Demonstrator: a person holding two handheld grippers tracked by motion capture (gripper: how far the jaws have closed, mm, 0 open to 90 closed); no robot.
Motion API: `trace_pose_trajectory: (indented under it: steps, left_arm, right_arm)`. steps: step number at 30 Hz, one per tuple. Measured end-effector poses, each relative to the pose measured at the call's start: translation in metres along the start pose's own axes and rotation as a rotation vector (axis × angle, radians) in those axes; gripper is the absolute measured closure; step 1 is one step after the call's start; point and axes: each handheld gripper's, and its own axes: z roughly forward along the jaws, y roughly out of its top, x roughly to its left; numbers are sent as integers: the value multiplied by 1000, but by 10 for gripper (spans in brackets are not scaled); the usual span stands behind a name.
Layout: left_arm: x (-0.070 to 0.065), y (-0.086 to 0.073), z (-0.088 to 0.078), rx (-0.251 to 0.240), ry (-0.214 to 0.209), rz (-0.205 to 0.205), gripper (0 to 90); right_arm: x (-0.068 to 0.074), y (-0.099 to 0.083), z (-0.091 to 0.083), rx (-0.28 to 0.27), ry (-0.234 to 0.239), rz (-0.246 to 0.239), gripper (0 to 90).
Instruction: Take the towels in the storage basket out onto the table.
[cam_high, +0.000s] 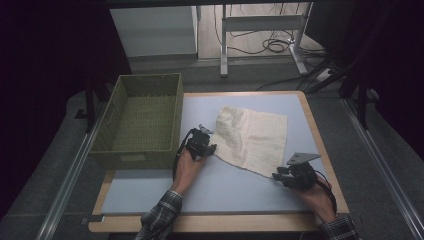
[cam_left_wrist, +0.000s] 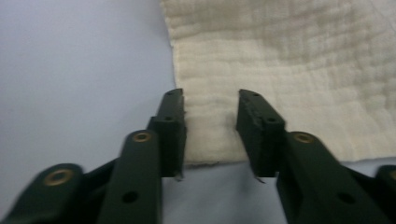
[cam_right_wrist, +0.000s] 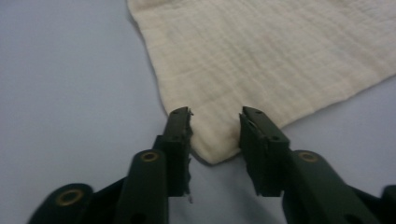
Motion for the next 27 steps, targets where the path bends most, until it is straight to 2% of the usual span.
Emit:
trace_pose_trajectory:
  steps: [1,2,5,7,13,16,21,23,27]
  left_arm:
    - [0,0,-1,4,-11,-1,791]
    - [0,-1,-2,6,-14,5,893]
    - [-3,-4,-5,12,-31,20,899]
    - [-6,-7,-10,13,-62,20,899]
    - [-21,-20,-29,3,-109,56,900]
    - [-28,-30,-40,0,-137,66,900]
    - [-42,-47,-53,3,-184,83,900]
    - [-49,-55,-57,10,-210,87,900]
    - [-69,-74,-68,24,-288,105,898]
  right_arm:
    - [1,0,0,1,-19,-18,798]
    - [2,-1,-1,-4,-16,-14,844]
    - [0,-2,-3,-4,-8,-5,858]
    - [0,-2,-4,-5,-9,-4,859]
    - [-1,-11,-21,-12,-17,8,860]
    - [0,-20,-36,-16,-18,16,861]
    - [2,-34,-48,-18,-6,40,861]
    - [5,-41,-52,-8,-3,47,861]
    - [12,-54,-62,27,0,53,860]
